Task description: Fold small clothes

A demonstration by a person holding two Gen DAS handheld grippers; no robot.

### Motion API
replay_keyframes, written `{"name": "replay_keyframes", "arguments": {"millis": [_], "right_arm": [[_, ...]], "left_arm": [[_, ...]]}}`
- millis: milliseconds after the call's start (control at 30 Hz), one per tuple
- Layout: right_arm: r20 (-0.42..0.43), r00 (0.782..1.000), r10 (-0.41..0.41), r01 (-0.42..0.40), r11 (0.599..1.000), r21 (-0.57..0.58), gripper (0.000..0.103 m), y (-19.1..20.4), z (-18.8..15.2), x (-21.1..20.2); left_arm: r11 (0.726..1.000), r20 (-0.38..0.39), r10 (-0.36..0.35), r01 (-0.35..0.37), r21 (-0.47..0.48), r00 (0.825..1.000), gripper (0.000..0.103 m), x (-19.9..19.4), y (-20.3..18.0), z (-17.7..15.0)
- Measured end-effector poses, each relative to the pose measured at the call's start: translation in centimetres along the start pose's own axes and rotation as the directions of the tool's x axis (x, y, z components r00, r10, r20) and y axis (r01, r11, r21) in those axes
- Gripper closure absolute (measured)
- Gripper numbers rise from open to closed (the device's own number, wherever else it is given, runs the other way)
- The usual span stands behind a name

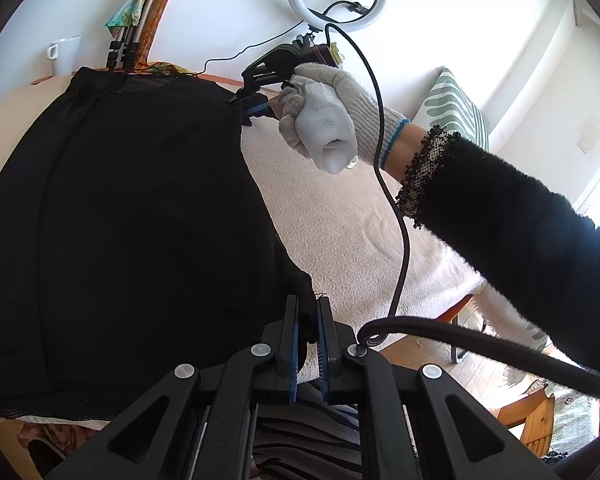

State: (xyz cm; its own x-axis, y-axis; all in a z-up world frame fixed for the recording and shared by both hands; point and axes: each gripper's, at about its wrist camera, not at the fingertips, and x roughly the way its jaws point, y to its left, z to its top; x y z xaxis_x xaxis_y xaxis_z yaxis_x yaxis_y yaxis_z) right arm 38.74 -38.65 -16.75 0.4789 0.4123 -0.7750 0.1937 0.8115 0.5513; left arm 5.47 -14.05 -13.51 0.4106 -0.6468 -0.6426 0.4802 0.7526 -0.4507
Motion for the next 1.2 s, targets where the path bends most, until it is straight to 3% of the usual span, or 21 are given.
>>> {"name": "replay_keyframes", "arguments": {"millis": [67, 167, 367, 600, 867, 1200], "right_arm": [[-0.026, 1.000, 0.006, -0.007, 1.000, -0.018, 0.094, 0.6, 0.0, 0.6], [0.004, 0.999, -0.043, 0.043, 0.997, -0.057, 0.097, 1.6, 0.0, 0.3], [0.063, 0.991, -0.114, 0.122, 0.982, -0.145, 0.098, 5.1, 0.0, -0.8], [0.107, 0.971, -0.212, 0.235, 0.928, -0.289, 0.098, 11.1, -0.7, 0.0], [0.113, 0.959, -0.259, 0.282, 0.848, -0.448, 0.098, 17.7, -2.2, 3.7], [0.080, 0.945, -0.318, 0.310, 0.786, -0.535, 0.098, 21.6, -4.1, 9.8]], "left_arm": [[1.000, 0.003, -0.003, 0.003, -0.012, 1.000, 0.098, -0.1, 0.2, 0.0], [0.999, 0.013, -0.006, 0.006, -0.037, 1.000, 0.098, -0.5, 0.6, -0.1], [0.995, 0.066, -0.011, 0.017, -0.098, 0.998, 0.098, -2.4, 1.7, -0.4], [0.977, 0.116, -0.016, 0.040, -0.211, 0.993, 0.098, -4.6, 4.2, -1.1], [0.952, 0.159, 0.075, -0.023, -0.305, 0.984, 0.098, -7.4, 7.6, -2.5], [0.928, 0.109, 0.163, -0.114, -0.355, 0.981, 0.098, -7.2, 9.7, -3.9]]}}
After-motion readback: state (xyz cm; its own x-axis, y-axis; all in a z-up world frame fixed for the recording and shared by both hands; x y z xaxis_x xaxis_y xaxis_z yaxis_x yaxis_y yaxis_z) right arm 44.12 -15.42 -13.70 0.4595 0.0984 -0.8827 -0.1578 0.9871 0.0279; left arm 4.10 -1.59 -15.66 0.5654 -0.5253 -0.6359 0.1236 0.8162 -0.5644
